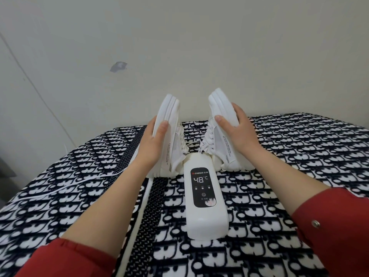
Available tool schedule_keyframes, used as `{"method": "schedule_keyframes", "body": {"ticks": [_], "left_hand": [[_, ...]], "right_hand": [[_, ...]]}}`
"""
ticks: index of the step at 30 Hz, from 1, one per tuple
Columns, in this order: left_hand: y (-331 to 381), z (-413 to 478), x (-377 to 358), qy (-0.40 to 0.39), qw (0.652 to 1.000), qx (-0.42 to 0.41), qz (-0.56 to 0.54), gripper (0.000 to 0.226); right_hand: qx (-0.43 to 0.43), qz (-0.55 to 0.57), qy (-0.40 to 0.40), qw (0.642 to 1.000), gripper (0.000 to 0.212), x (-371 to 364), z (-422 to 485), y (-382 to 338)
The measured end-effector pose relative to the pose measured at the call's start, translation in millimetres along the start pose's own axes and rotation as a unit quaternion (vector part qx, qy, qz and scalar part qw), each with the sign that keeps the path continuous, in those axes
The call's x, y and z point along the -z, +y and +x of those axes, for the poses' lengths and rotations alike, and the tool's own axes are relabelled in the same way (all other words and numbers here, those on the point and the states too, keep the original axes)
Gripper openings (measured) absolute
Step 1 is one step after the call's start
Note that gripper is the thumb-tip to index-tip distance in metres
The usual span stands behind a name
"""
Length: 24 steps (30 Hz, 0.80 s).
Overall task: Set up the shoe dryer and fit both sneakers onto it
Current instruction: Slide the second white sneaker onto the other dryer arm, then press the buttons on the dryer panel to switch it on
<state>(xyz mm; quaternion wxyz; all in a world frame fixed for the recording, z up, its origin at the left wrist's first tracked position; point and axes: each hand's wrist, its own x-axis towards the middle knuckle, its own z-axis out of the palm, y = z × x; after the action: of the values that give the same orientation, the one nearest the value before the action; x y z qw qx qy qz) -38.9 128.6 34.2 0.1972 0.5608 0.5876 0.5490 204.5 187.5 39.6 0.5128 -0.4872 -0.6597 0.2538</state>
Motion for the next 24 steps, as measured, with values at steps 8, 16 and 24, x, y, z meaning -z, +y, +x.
{"method": "schedule_keyframes", "body": {"ticks": [8, 16, 24], "left_hand": [[11, -20, 2, 0.032, 0.999, 0.014, -0.003, 0.099], [29, -49, -3, 0.103, 0.993, -0.013, 0.053, 0.085], [31, -106, -23, 0.185, 0.971, 0.020, 0.150, 0.062]], "right_hand": [[-0.013, -0.067, 0.018, 0.998, 0.113, 18, -24, -6], [0.033, -0.074, 0.071, 0.994, 0.086, 27, -52, -25], [0.049, -0.066, 0.092, 0.992, 0.064, 10, -107, -29]]}}
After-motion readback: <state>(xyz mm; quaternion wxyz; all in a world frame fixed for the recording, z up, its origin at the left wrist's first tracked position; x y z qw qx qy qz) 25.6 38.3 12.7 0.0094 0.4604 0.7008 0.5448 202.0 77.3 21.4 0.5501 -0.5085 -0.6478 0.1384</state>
